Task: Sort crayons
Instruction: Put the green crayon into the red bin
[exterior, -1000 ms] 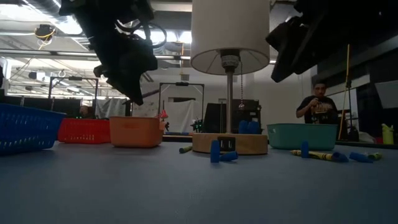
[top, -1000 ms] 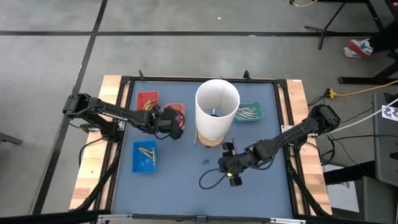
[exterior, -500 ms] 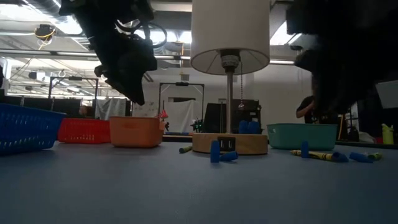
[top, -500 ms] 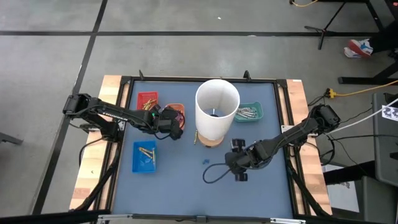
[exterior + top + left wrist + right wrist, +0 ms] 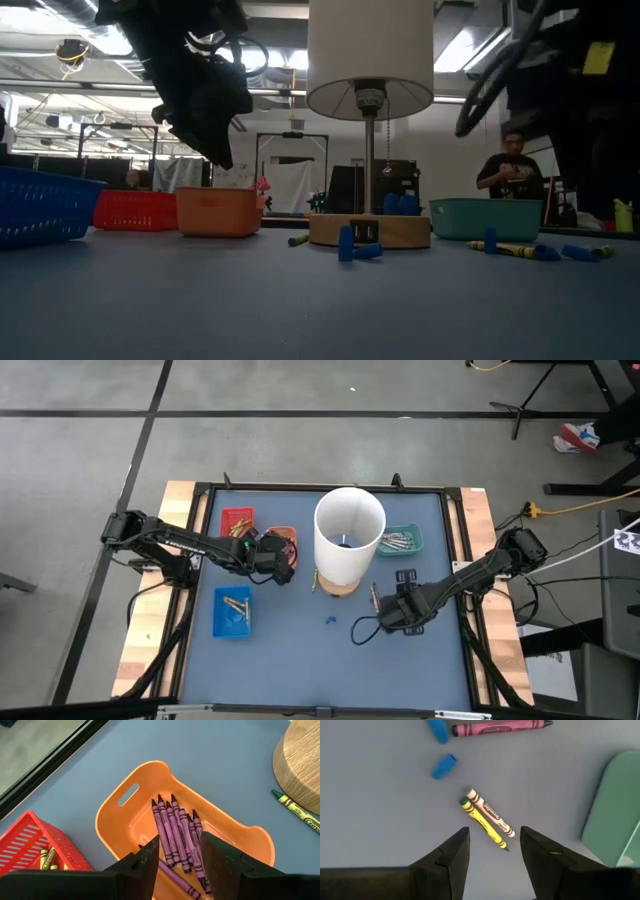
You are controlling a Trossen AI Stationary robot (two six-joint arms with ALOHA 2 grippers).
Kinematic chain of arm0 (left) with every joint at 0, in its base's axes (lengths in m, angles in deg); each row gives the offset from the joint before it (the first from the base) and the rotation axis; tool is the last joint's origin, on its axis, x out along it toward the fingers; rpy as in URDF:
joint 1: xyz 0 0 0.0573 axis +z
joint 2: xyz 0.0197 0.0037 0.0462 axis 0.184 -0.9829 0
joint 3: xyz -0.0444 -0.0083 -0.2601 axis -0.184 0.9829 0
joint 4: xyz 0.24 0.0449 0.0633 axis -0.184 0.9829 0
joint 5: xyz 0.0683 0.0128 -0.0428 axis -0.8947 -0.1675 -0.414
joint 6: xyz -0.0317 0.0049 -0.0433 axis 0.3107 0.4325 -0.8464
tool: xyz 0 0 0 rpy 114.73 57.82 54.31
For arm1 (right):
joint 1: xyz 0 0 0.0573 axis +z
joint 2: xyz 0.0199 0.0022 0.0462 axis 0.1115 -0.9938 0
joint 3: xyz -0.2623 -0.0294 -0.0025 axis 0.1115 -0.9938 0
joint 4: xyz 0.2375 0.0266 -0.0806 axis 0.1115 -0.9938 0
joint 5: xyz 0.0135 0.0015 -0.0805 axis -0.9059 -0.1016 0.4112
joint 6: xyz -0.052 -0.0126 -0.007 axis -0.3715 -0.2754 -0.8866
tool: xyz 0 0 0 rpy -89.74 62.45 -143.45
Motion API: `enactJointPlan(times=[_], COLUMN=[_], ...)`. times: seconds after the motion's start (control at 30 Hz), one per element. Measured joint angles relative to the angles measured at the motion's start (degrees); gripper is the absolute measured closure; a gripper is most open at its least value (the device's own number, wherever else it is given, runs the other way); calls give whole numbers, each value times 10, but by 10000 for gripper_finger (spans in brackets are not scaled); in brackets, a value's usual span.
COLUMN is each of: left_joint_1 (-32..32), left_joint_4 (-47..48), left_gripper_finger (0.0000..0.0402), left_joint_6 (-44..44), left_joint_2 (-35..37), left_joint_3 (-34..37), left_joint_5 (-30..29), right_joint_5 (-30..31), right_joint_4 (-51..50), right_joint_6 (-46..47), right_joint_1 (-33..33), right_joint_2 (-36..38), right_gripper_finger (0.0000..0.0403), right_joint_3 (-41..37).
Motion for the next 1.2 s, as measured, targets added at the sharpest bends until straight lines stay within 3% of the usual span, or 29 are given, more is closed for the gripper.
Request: enactJointPlan(times=[0.53, 0.97, 1.2], left_joint_1=[0, 0, 0], left_joint_4=[0, 0, 0], left_gripper_finger=[273, 273, 273], left_joint_6=[0, 0, 0], left_joint_2=[0, 0, 0], left_joint_3=[0, 0, 0], left_joint_5=[0, 0, 0], right_joint_5=[-19, -21, -32], right_joint_4=[56, 74, 74], right_joint_6=[-27, -110, -179], right_joint_1=[0, -5, -44], right_joint_2=[0, 0, 0], right_gripper_finger=[230, 230, 230], right_joint_3=[-153, -163, -162])
